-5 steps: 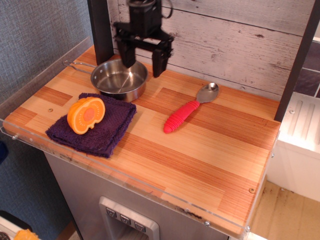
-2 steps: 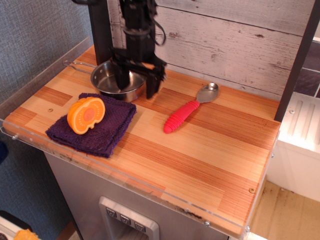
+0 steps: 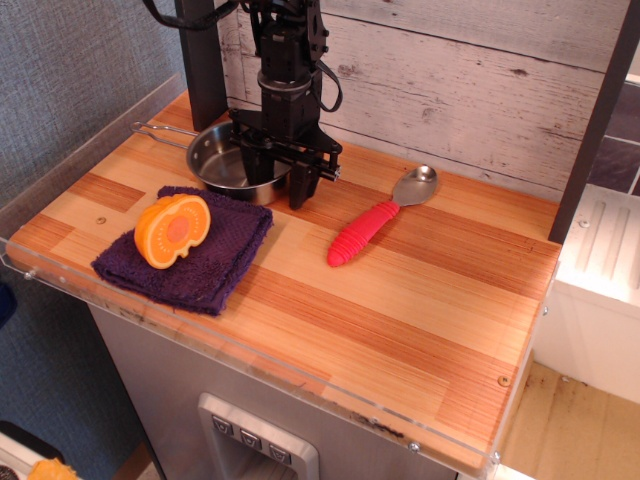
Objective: Move the pot to the bottom right corner of counter.
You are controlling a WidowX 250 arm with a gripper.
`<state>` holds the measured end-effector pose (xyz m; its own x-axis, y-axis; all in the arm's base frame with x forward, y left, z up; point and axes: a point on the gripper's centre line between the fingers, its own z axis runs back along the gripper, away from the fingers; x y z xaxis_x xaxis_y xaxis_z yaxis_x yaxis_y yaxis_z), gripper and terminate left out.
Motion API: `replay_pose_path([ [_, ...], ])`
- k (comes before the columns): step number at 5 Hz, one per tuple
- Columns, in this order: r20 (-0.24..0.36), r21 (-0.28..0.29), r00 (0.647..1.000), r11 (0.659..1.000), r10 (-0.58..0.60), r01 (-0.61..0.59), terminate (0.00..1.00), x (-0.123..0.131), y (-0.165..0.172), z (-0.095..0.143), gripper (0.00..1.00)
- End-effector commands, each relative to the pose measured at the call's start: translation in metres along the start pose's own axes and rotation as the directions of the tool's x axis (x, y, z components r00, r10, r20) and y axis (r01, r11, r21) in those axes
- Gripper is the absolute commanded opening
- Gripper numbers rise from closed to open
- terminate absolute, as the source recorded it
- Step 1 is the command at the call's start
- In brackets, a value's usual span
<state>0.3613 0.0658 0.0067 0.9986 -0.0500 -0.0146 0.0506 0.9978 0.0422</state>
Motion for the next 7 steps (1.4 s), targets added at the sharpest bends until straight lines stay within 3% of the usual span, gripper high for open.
replay_pose_path([
  [1, 0.106, -0.005, 0.99, 0.995, -0.098, 0.099, 0.0, -0.001, 0.004, 0.034, 0.0],
  [2, 0.156, -0.045, 0.981, 0.991, -0.119, 0.127, 0.0, -0.008, 0.011, 0.052, 0.0],
  [3, 0.206, -0.024, 0.968, 0.988, -0.145, 0.153, 0.0, -0.015, 0.01, 0.072, 0.0],
  [4, 0.25, 0.008, 0.929, 0.96, -0.272, 0.279, 0.0, -0.02, -0.015, 0.095, 0.0],
  [5, 0.265, 0.047, 0.864, 0.901, -0.428, 0.432, 0.0, -0.034, -0.059, 0.107, 0.0],
  [6, 0.268, 0.011, 0.805, 0.837, -0.53, 0.547, 0.0, -0.063, -0.097, 0.11, 0.0],
  [7, 0.245, 0.04, 0.735, 0.764, -0.632, 0.644, 0.0, -0.086, -0.113, 0.108, 0.0],
])
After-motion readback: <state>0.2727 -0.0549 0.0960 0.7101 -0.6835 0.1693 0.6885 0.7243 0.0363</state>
